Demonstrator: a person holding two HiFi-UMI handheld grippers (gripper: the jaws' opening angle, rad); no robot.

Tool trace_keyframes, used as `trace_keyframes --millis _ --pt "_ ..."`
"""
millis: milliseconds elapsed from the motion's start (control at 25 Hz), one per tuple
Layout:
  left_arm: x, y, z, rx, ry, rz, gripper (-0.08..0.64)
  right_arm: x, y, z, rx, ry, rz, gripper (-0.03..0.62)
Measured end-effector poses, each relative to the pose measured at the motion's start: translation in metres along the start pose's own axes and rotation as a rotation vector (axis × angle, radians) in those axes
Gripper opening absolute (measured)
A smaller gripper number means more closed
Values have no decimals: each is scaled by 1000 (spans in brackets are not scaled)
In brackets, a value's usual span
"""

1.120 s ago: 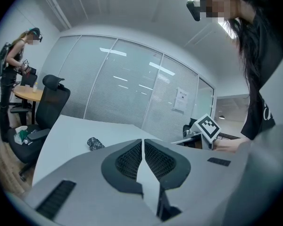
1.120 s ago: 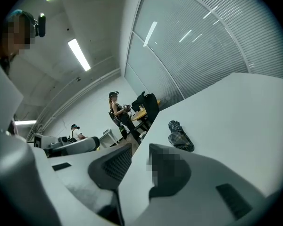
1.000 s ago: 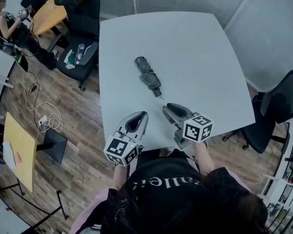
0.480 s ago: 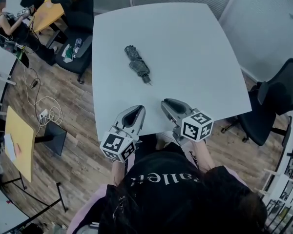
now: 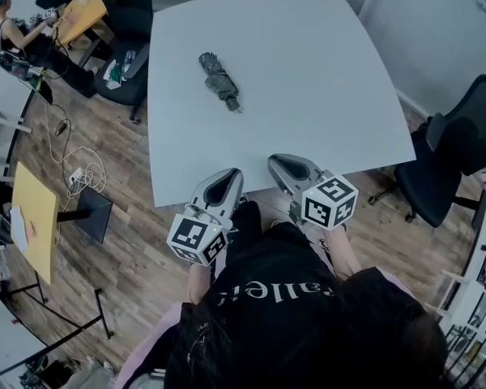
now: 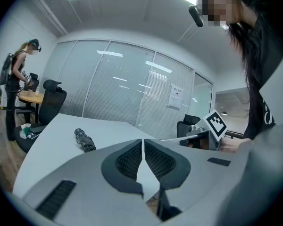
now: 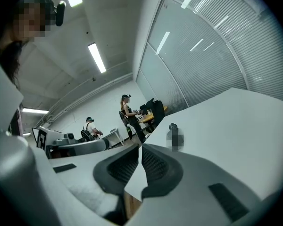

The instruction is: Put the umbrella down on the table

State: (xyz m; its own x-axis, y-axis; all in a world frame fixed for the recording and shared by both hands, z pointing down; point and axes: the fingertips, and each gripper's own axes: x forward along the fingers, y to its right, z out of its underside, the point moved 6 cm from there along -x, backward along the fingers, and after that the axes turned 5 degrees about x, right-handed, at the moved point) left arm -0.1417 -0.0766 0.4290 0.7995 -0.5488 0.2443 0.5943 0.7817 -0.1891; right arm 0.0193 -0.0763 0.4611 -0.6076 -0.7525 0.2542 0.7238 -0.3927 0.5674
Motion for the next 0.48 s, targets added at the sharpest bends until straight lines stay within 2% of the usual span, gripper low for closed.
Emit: trace_keyframes --millis 200,480 --pt "-10 21 4 10 10 -13 32 -21 -10 5 1 27 -33 34" --pt "-29 37 11 18 15 -38 32 -32 -25 17 -32 14 -64 34"
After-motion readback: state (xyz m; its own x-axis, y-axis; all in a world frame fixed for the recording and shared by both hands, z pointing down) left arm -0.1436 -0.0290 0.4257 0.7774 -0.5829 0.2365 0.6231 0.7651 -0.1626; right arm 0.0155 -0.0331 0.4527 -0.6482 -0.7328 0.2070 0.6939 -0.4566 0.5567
